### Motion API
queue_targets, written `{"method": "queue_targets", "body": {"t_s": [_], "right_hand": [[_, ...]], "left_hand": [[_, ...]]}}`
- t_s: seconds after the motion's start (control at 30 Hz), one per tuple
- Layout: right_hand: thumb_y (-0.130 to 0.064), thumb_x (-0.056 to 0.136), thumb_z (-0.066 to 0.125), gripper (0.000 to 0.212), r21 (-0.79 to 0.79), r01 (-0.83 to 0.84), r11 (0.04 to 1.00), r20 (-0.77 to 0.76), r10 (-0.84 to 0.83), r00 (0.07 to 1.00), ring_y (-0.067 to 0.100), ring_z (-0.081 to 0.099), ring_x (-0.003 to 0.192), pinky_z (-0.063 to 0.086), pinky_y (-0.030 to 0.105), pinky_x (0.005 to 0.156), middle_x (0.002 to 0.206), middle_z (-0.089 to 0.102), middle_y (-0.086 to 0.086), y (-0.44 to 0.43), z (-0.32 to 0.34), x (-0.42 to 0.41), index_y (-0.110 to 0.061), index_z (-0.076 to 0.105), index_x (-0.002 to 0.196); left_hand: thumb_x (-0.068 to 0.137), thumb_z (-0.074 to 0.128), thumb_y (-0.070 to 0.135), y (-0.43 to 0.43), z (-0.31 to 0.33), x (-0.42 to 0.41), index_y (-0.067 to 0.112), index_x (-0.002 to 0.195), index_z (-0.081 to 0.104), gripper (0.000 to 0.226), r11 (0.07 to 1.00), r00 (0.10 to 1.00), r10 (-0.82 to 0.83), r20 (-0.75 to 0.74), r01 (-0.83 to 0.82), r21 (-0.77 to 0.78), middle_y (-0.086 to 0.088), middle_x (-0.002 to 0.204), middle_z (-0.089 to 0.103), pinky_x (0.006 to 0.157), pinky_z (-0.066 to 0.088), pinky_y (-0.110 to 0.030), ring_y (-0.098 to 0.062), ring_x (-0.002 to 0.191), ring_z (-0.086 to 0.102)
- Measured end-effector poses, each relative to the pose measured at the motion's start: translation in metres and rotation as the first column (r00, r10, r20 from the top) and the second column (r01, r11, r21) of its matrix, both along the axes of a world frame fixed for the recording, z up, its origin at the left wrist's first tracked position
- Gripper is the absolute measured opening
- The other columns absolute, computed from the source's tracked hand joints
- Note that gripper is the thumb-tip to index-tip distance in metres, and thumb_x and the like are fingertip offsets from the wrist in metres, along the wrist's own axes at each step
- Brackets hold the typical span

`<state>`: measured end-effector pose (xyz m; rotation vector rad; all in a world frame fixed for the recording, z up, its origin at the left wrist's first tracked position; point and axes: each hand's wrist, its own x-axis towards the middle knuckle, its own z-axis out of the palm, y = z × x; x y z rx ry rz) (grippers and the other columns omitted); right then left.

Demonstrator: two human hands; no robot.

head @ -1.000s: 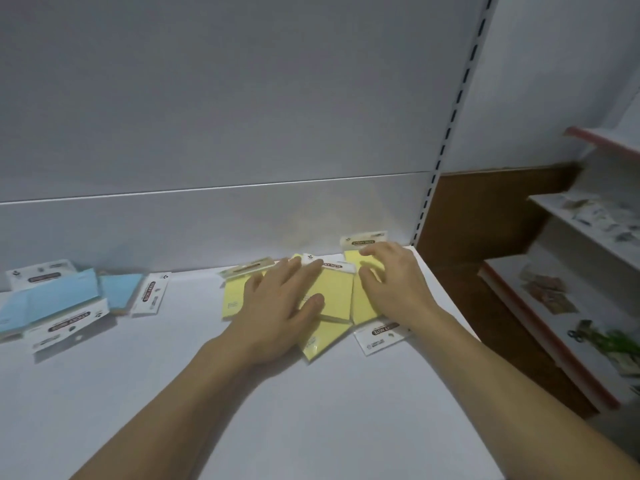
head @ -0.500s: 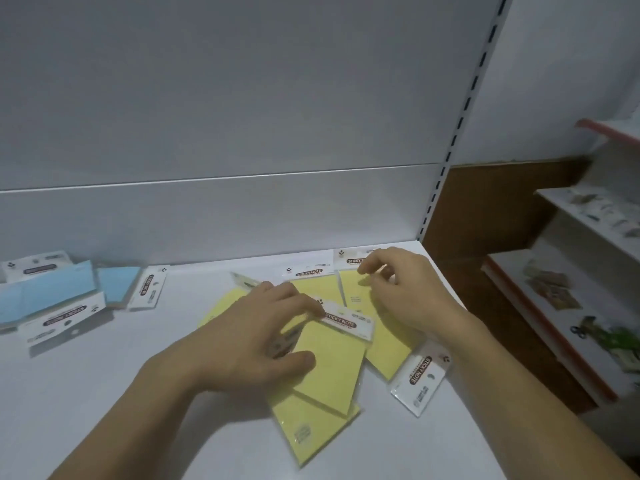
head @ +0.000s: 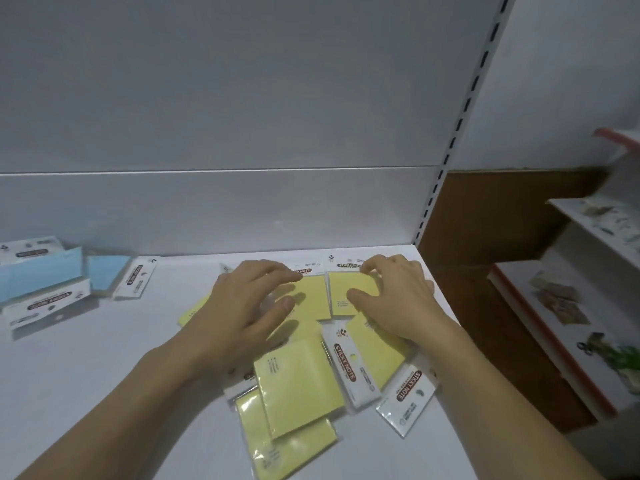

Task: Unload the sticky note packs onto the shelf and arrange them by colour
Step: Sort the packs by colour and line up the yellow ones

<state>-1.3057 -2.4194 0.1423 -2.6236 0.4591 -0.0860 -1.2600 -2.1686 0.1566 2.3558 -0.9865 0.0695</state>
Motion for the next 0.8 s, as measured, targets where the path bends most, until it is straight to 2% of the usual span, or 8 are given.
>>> {"method": "queue_targets", "body": {"t_s": [0.1,0.17,0.27,0.4,0.47,0.6,0.7,0.8], "right_hand": [[-0.051,0.080,0.076,0.044,0.117,0.000,0.993,0.046,-0.005,0.999,0.019,0.049,0.117,0.044,0.042,0.095,0.119,0.055,-0.007,-0.001,0.006,-0.002,-0.041,0.051,0.115],[-0.037,0.079,0.083,0.048,0.268,-0.009,0.963,0.126,-0.025,0.992,0.016,0.056,0.109,0.054,0.040,0.089,0.119,0.055,-0.009,-0.001,0.011,-0.003,-0.040,0.052,0.115],[-0.018,0.079,0.084,0.056,0.404,-0.037,0.914,0.218,-0.057,0.974,0.011,0.063,0.098,0.063,0.043,0.076,0.122,0.051,-0.011,0.002,0.014,-0.007,-0.041,0.054,0.120],[-0.001,0.078,0.083,0.077,0.632,-0.023,0.775,0.252,-0.177,0.952,0.012,0.069,0.097,0.065,0.041,0.070,0.126,0.055,-0.009,0.000,0.017,-0.003,-0.038,0.051,0.138],[0.005,0.078,0.082,0.079,0.690,-0.034,0.723,0.244,-0.188,0.951,0.016,0.071,0.096,0.064,0.033,0.066,0.116,0.066,-0.002,-0.005,0.018,0.001,-0.029,0.052,0.142],[0.011,0.080,0.078,0.060,0.712,-0.059,0.699,0.246,-0.170,0.954,0.014,0.074,0.086,0.063,0.028,0.066,0.099,0.075,0.003,-0.010,0.017,0.001,-0.018,0.064,0.131],[0.012,0.084,0.074,0.043,0.720,-0.039,0.693,0.257,-0.214,0.942,0.008,0.075,0.077,0.061,0.024,0.059,0.095,0.073,0.005,-0.012,0.012,0.002,-0.016,0.071,0.116],[0.009,0.088,0.070,0.032,0.778,-0.008,0.629,0.215,-0.253,0.943,0.021,0.078,0.080,0.065,0.048,0.068,0.099,0.072,0.010,-0.014,0.003,0.005,-0.019,0.071,0.102]], "left_hand": [[0.089,0.011,0.066,-0.001,-0.005,0.003,0.042,0.140,0.051,0.070,0.984,0.995,0.040,-0.095,-0.022,0.178,0.022,0.150,0.041,0.113,0.020,-0.044,0.002,0.141,0.027],[0.090,0.008,0.064,-0.001,-0.009,0.005,0.045,0.137,0.051,0.066,0.971,0.992,0.058,-0.112,-0.030,0.237,0.022,0.151,0.040,0.111,0.018,-0.043,0.002,0.142,0.024],[0.094,0.017,0.060,-0.003,-0.006,0.010,0.046,0.141,0.048,0.058,0.960,0.983,0.165,-0.082,-0.141,0.243,0.016,0.147,0.046,0.109,0.026,-0.044,-0.007,0.136,0.038],[0.096,0.040,0.059,-0.012,0.003,0.024,0.035,0.148,0.035,0.058,0.910,0.935,0.353,0.028,-0.350,0.223,0.004,0.121,0.063,0.091,0.046,-0.043,-0.019,0.105,0.061],[0.091,0.048,0.065,-0.022,0.005,0.032,0.032,0.150,0.028,0.070,0.870,0.921,0.389,0.011,-0.372,0.324,0.003,0.117,0.067,0.090,0.043,-0.045,-0.023,0.110,0.061],[0.075,0.066,0.073,-0.045,0.008,0.043,0.032,0.150,0.025,0.095,0.788,0.898,0.440,0.011,-0.391,0.476,0.003,0.116,0.065,0.092,0.031,-0.047,-0.028,0.120,0.054],[0.073,0.077,0.062,-0.050,0.008,0.047,0.036,0.151,0.023,0.098,0.834,0.892,0.438,-0.112,-0.357,0.420,0.007,0.110,0.063,0.087,0.025,-0.044,-0.026,0.121,0.054],[0.071,0.083,0.053,-0.049,0.011,0.050,0.039,0.149,0.026,0.098,0.876,0.877,0.424,-0.228,-0.332,0.350,0.011,0.101,0.056,0.087,0.025,-0.042,-0.024,0.115,0.054]]}}
